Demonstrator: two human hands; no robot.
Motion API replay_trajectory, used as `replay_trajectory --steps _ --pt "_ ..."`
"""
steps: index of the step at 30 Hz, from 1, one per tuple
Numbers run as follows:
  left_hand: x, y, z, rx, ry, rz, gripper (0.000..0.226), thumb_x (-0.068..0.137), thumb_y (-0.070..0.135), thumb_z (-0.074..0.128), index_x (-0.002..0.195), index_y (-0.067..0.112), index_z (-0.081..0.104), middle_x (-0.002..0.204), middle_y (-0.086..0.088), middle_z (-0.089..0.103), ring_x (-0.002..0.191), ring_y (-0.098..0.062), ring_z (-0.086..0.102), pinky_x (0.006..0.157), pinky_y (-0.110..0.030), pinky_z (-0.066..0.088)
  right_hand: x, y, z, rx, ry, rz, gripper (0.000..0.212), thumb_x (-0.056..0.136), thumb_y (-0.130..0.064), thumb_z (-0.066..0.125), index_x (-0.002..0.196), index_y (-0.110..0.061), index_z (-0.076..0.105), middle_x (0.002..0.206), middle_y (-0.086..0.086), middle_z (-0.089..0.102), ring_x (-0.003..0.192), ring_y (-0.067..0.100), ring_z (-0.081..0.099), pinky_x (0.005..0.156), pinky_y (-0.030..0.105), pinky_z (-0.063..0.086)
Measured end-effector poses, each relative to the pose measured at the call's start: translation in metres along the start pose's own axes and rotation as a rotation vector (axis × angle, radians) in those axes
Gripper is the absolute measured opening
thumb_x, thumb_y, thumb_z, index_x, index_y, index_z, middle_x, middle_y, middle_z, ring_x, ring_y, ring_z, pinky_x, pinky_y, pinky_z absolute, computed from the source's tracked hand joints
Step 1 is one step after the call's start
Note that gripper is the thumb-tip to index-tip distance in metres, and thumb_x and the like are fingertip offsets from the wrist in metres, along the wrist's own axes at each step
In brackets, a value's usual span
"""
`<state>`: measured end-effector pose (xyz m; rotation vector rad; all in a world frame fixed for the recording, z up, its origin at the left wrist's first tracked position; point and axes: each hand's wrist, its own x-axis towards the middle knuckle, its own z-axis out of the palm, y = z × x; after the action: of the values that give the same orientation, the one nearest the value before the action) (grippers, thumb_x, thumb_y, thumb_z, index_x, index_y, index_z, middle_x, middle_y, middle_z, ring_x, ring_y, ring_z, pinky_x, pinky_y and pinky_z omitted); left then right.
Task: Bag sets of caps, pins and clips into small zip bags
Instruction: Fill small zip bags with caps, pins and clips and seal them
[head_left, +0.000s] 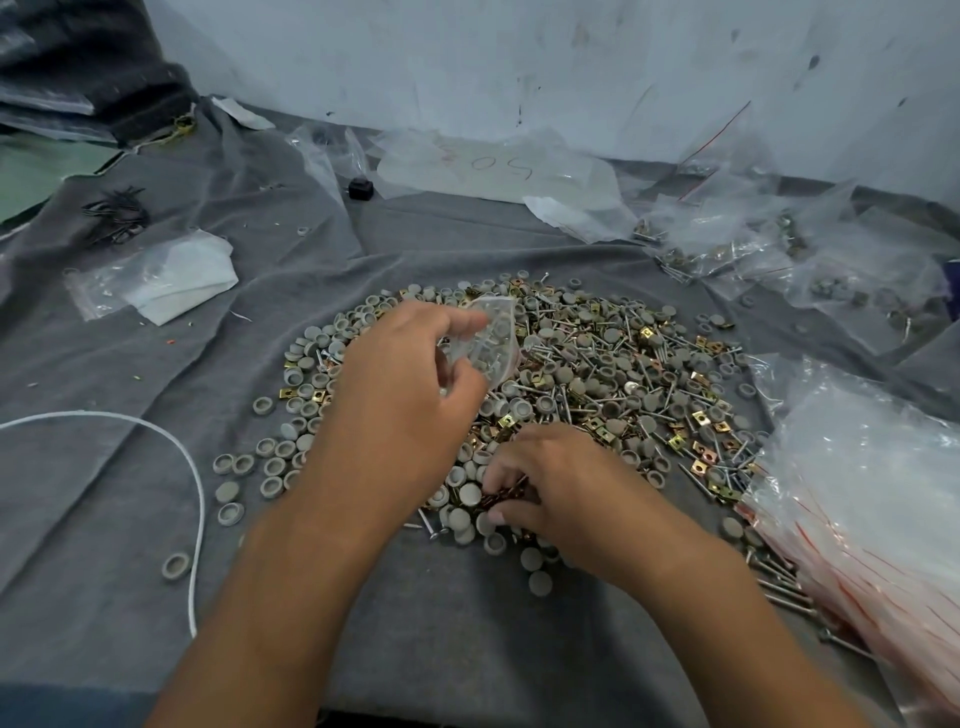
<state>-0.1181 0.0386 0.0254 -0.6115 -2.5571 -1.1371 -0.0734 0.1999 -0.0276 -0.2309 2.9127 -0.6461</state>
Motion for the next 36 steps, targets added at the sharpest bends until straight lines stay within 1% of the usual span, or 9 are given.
replay_trajectory --steps 7,10,13,16,18,23,29,32,36 --pt "0.000 0.000 0.000 0.002 -0.005 -0.002 0.035 0.092 0.015 0.062 0.124 0.026 0.066 0.101 0.022 0.056 0.089 0.003 0.054 0.075 0.000 0.036 -0.003 -0.002 -0.002 -0.020 0.039 -0.072 0.012 0.099 -0.030 0.062 0.091 -0.034 0.054 0.093 -0.015 0.055 0.092 0.007 0.053 0.080 0.038 0.052" --pt "0.000 0.000 0.000 0.006 -0.020 -0.001 0.036 0.092 0.017 0.062 0.126 0.028 0.064 0.101 0.022 0.056 0.088 0.005 0.054 0.077 0.001 0.036 -0.003 0.001 -0.009 0.157 0.072 -0.039 0.010 0.101 -0.025 0.061 0.093 -0.032 0.059 0.088 -0.014 0.059 0.080 0.005 0.057 0.074 0.029 0.052" --pt "0.000 -0.001 0.000 0.008 -0.028 0.003 0.036 0.091 0.017 0.063 0.126 0.027 0.064 0.101 0.022 0.055 0.088 0.006 0.054 0.077 0.001 0.036 -0.005 0.002 -0.023 0.394 0.239 -0.056 0.012 0.100 -0.027 0.060 0.099 -0.038 0.064 0.093 -0.018 0.065 0.088 0.000 0.061 0.071 0.013 0.047" --pt "0.000 -0.001 0.000 0.001 -0.047 0.006 0.037 0.091 0.016 0.065 0.126 0.025 0.065 0.103 0.021 0.056 0.088 0.009 0.053 0.078 0.002 0.035 -0.009 0.000 -0.033 0.576 0.416 -0.110 0.008 0.095 -0.042 0.058 0.099 -0.040 0.064 0.093 -0.020 0.066 0.082 0.002 0.061 0.067 0.012 0.046" --pt "0.000 -0.001 0.001 0.014 -0.064 0.022 0.037 0.090 0.016 0.066 0.125 0.025 0.065 0.102 0.021 0.055 0.087 0.013 0.051 0.077 0.003 0.033 -0.010 -0.002 -0.034 0.614 0.543 -0.131 0.016 0.092 -0.048 0.056 0.100 -0.037 0.065 0.091 -0.019 0.066 0.080 0.005 0.062 0.066 0.014 0.046" --pt "-0.001 -0.001 0.005 0.021 -0.109 0.054 0.037 0.089 0.019 0.065 0.125 0.026 0.065 0.102 0.020 0.055 0.090 0.016 0.048 0.077 0.005 0.033 -0.005 -0.011 -0.031 0.481 0.808 -0.195 0.010 0.098 -0.030 0.062 0.104 -0.021 0.065 0.093 -0.016 0.068 0.084 0.008 0.066 0.067 0.017 0.051" --pt "-0.001 0.002 0.003 0.006 -0.096 0.091 0.036 0.085 0.020 0.067 0.121 0.025 0.067 0.093 0.028 0.049 0.089 0.014 0.051 0.077 0.004 0.032 0.003 -0.015 -0.025 0.246 0.923 -0.258 0.011 0.093 -0.023 0.072 0.097 -0.014 0.066 0.099 -0.012 0.068 0.094 -0.003 0.064 0.080 0.008 0.045" --pt "-0.001 0.001 0.002 0.022 -0.093 0.099 0.035 0.086 0.024 0.067 0.121 0.026 0.068 0.093 0.029 0.049 0.087 0.013 0.051 0.076 0.003 0.033 0.005 -0.013 -0.023 0.169 0.955 -0.277 0.015 0.087 -0.021 0.079 0.090 -0.010 0.070 0.099 -0.006 0.072 0.096 0.010 0.067 0.084 0.019 0.052" --pt "-0.002 0.001 0.003 0.032 -0.099 0.104 0.035 0.087 0.027 0.068 0.122 0.027 0.067 0.093 0.029 0.049 0.089 0.013 0.051 0.078 0.003 0.034 0.005 -0.013 -0.024 0.159 0.957 -0.261 0.017 0.085 -0.027 0.080 0.089 -0.013 0.072 0.097 -0.008 0.073 0.094 0.010 0.067 0.081 0.025 0.054"
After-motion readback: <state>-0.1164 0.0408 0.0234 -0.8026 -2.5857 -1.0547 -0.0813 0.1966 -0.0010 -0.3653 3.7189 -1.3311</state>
